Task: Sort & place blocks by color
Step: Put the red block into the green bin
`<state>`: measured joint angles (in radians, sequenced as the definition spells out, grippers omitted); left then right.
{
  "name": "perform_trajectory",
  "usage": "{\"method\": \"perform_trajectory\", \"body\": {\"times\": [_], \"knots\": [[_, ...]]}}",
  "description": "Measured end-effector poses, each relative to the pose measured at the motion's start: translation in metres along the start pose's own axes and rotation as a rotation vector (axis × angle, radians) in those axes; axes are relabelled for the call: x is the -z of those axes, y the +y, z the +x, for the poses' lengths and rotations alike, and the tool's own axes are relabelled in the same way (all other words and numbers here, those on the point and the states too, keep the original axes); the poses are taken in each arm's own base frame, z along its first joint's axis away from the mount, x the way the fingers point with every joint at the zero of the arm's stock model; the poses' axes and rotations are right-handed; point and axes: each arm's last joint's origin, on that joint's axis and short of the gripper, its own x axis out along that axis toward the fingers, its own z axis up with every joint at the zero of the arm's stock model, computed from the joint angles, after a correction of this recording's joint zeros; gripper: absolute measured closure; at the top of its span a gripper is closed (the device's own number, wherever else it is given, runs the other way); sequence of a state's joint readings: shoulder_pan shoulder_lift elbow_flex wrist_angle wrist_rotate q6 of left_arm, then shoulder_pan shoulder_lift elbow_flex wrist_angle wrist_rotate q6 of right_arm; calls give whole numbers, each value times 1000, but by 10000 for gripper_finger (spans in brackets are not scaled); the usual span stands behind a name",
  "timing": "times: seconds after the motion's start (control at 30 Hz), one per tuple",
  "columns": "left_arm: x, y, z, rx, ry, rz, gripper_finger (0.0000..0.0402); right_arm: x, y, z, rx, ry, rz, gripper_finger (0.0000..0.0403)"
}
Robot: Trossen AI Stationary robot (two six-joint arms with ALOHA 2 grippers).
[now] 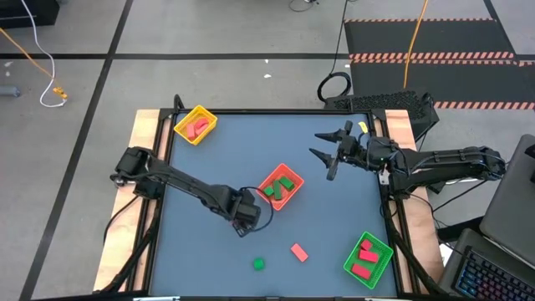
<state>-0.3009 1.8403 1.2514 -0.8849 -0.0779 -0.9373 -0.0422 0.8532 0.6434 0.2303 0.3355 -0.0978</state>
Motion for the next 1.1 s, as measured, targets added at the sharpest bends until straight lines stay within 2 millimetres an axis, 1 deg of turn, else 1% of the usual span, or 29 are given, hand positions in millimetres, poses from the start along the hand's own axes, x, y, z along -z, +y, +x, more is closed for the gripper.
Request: {"method": "perform_trajectory", "body": {"times": [0.27, 0.47, 0.6, 0.73, 0.8, 0.87, 1.03, 1.1], "knots": [[-3, -2, 11, -11, 7, -29, 151, 0, 0, 0, 0, 3, -5, 179], [-1, -3, 30, -53, 71, -25, 151, 1, 0, 0, 0, 6, -14, 179], [-2, -5, 35, -58, 75, -7, 151, 1, 0, 0, -1, 13, -24, 179], [-2, -5, 35, -59, 74, 20, 154, 1, 0, 0, -1, 14, -24, 179], [-2, -4, 34, -56, 73, 32, 165, 1, 0, 0, -1, 14, -24, 179], [-2, -4, 34, -57, 74, 48, 186, 1, 0, 0, 0, 14, -24, 179], [-2, -4, 34, -53, 80, 109, 271, 1, 0, 0, 1, 14, -27, 179], [-3, -3, 34, -51, 86, 126, 272, 1, 0, 0, 1, 14, -27, 179]]}}
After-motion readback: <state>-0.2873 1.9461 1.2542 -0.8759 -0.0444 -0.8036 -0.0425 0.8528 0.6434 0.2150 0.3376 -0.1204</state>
